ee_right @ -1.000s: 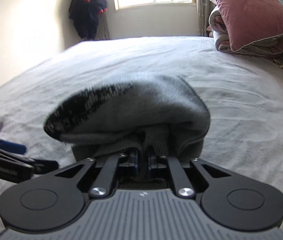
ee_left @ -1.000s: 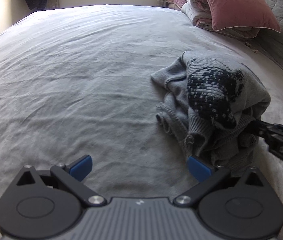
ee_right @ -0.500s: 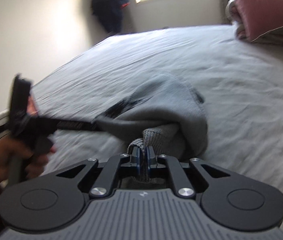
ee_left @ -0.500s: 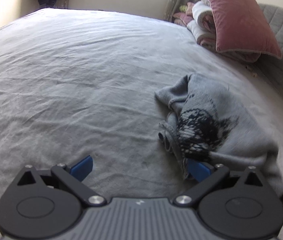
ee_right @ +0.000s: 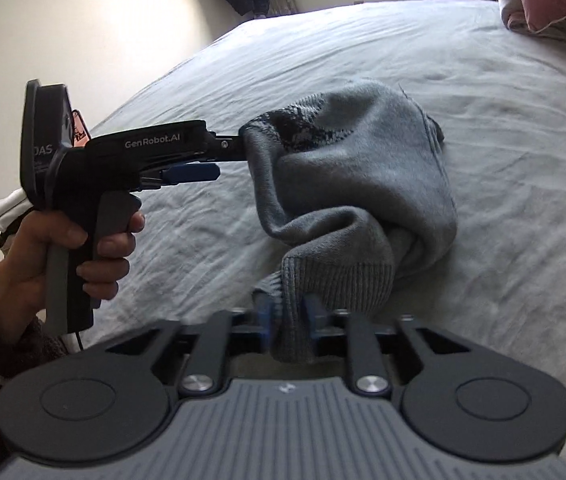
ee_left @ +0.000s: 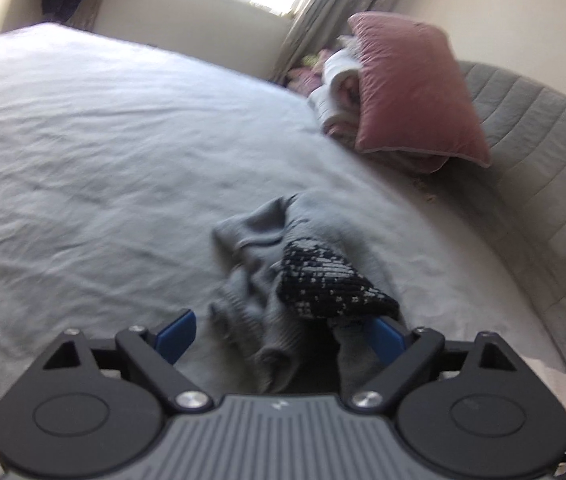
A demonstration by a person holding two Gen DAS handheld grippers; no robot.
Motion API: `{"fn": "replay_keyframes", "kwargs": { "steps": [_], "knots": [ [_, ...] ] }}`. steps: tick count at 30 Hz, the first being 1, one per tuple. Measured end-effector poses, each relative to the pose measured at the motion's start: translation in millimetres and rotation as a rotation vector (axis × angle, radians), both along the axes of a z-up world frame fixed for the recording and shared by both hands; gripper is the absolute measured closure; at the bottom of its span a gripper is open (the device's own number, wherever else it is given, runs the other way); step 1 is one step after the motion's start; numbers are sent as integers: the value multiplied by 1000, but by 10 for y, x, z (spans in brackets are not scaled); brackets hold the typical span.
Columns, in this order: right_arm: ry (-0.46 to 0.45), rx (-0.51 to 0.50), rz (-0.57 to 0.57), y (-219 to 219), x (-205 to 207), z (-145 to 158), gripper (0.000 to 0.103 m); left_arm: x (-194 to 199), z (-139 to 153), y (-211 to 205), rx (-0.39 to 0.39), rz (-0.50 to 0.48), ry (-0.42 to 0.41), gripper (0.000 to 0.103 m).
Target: Fold clothes
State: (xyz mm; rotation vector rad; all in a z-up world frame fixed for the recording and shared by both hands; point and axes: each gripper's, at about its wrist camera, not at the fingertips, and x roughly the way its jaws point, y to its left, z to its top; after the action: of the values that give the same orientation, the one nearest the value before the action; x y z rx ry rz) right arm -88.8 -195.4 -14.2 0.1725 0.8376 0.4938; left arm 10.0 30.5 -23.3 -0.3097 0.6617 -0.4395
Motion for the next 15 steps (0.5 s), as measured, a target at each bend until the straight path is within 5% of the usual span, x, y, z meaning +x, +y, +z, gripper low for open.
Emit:
{"fn": "replay_keyframes", "kwargs": {
  "steps": [1, 9, 15],
  "knots": [
    [-15, 4, -6, -14, 2, 18, 42, -4, 8, -30, -9, -9, -11, 14],
    [-113, 69, -89, -252, 104, 221, 42, 24, -15, -256, -59, -10, -85, 18],
    [-119, 151, -230, -535, 452, 176, 40, 112, -157, -489, -30, -57, -66, 18]
  ]
}}
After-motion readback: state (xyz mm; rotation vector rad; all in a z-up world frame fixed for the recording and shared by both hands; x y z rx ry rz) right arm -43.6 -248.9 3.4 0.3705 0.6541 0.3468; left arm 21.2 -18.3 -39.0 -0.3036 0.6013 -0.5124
